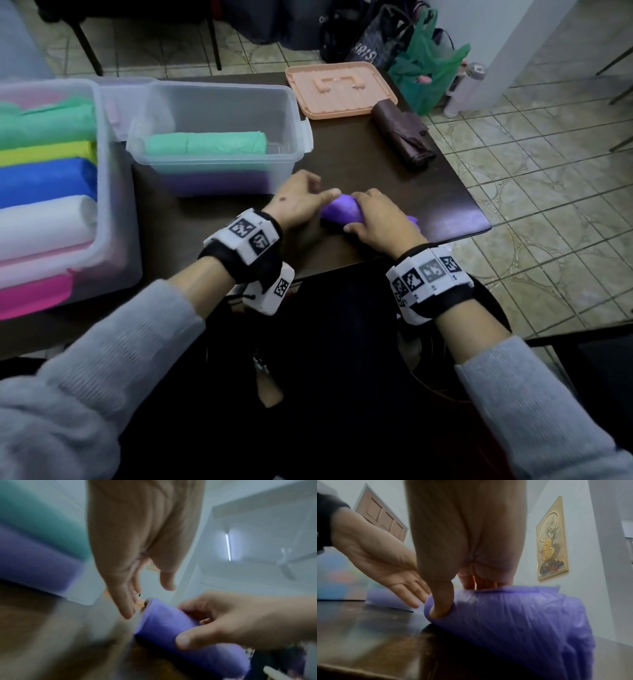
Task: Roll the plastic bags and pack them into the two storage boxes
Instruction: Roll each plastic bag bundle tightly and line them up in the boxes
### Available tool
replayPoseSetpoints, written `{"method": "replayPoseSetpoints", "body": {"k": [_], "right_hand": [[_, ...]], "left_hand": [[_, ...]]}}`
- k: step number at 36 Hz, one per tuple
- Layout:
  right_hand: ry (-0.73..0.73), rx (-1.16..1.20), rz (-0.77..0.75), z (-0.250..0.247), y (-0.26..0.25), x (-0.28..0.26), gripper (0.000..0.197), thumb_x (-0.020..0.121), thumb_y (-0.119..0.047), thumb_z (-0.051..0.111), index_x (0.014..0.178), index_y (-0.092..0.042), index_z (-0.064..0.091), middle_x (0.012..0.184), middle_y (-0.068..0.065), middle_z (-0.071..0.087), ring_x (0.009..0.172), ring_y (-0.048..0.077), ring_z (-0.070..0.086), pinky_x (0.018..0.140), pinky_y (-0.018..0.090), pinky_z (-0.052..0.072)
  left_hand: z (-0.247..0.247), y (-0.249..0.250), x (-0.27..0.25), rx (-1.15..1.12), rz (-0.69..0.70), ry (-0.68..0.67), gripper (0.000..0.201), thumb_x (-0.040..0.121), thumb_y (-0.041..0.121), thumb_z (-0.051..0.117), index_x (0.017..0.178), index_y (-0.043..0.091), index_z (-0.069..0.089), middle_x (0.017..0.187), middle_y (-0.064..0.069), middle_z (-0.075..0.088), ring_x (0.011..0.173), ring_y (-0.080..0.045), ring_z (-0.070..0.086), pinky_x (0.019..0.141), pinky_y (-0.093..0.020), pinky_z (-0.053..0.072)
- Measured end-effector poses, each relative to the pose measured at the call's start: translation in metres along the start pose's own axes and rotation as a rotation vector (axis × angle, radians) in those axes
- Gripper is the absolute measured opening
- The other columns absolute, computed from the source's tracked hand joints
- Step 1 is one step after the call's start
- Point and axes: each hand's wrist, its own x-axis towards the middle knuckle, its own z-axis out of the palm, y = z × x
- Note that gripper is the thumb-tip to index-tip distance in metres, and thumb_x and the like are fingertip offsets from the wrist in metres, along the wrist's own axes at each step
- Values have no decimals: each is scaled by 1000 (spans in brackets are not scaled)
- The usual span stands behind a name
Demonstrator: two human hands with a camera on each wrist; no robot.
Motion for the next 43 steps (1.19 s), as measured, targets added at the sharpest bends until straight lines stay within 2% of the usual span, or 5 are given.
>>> {"method": "replayPoseSetpoints", "body": {"k": [4,12,25,32,43], "right_hand": [[2,17,-30,1,-10,-1,59,84,-27,67,135,-7,44,125,16,49,119,33,47,102,35,36],[-74,93,-92,-2,-45,0,58,80,-29,71,131,-10,50,126,12,56,116,27,52,98,32,38],[-129,-26,-274,-77,-85,-13,44,80,-36,70,116,-12,62,106,8,65,91,22,56,81,32,45],[121,149,-356,-102,-117,-3,61,82,-27,71,130,-9,39,123,7,54,100,15,49,79,18,30],[136,-30,-532,-66,-192,64,49,83,-18,68,123,-6,42,125,12,53,113,25,49,86,26,33]], "left_hand": [[-28,-5,-17,-486,-253,182,74,84,43,66,137,4,32,137,-7,41,105,-20,53,56,-32,53],[-90,4,-31,-1047,-394,452,66,97,50,36,150,22,7,155,-11,15,133,-49,30,95,-64,39],[-96,-5,-48,-1269,-219,603,43,97,-2,42,138,-2,29,144,-16,30,112,-37,46,90,-49,49],[-76,-31,-72,-1318,-107,504,13,99,-2,37,96,3,48,87,-11,57,79,-30,60,91,-50,47],[-72,-49,-79,-1291,-77,479,23,100,-1,36,121,2,45,105,-16,58,88,-27,61,70,-37,57]]}}
